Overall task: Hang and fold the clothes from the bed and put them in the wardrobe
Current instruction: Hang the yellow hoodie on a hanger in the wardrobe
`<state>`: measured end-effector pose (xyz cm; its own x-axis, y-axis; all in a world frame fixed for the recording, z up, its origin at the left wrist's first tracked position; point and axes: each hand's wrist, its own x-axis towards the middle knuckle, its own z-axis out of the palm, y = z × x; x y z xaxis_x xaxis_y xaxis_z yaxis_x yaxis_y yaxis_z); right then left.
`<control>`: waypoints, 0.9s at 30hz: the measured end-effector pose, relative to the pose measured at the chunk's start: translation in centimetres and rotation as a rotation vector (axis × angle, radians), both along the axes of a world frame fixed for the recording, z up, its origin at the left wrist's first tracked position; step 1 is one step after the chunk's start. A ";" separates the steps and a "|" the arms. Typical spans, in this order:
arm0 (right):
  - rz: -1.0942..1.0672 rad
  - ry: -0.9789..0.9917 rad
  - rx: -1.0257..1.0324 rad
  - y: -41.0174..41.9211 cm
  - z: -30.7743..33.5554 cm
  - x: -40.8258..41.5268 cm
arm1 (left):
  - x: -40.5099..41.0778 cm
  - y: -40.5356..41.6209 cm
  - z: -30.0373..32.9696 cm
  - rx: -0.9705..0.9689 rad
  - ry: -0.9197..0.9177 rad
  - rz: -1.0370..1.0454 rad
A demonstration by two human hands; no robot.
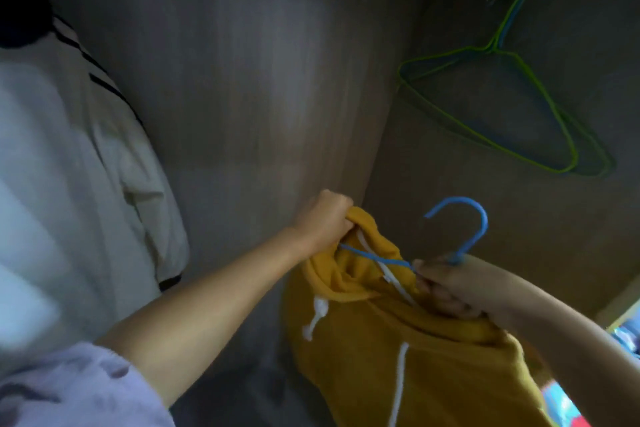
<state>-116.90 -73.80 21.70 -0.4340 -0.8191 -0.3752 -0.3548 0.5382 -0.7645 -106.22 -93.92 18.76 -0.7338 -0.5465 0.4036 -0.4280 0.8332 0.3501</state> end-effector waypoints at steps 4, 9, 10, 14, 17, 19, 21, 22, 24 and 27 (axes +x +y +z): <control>-0.063 -0.210 0.041 -4.4 -0.3 2.2 | 1.7 -1.4 0.3 0.189 -0.080 0.046; -0.195 -0.543 -0.190 -9.5 2.6 3.7 | 7.2 1.6 -0.8 0.279 0.218 -0.150; -0.214 -0.603 -0.221 -10.6 3.5 4.5 | 7.5 3.3 -1.1 0.310 0.152 -0.236; -0.145 -0.683 -0.218 -14.3 5.5 7.4 | 9.8 4.8 0.2 0.416 0.174 -0.203; -0.082 -0.654 -0.256 -16.9 6.3 9.2 | 12.8 4.3 2.8 0.212 0.189 -0.154; -0.026 -0.648 -0.271 -18.3 6.9 10.7 | 14.4 5.4 3.8 -0.022 0.109 -0.099; 0.077 -0.625 -0.277 -19.7 8.1 12.9 | 16.4 5.8 4.7 -0.088 0.123 -0.023; 0.128 -0.614 -0.289 -20.1 8.9 13.8 | 17.4 5.8 5.2 -0.061 0.158 0.018; 0.240 -0.623 -0.364 -21.3 11.8 16.7 | 20.1 5.3 7.9 -0.028 0.207 0.152; 0.377 -0.606 -0.524 -22.6 17.2 21.3 | 23.7 4.6 13.4 -0.104 0.147 0.375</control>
<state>-95.55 -96.44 38.93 0.0509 -0.9987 0.0103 0.1077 -0.0047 -0.9942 -82.53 -89.34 32.16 -0.4221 -0.7156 0.5566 -0.6604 0.6633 0.3519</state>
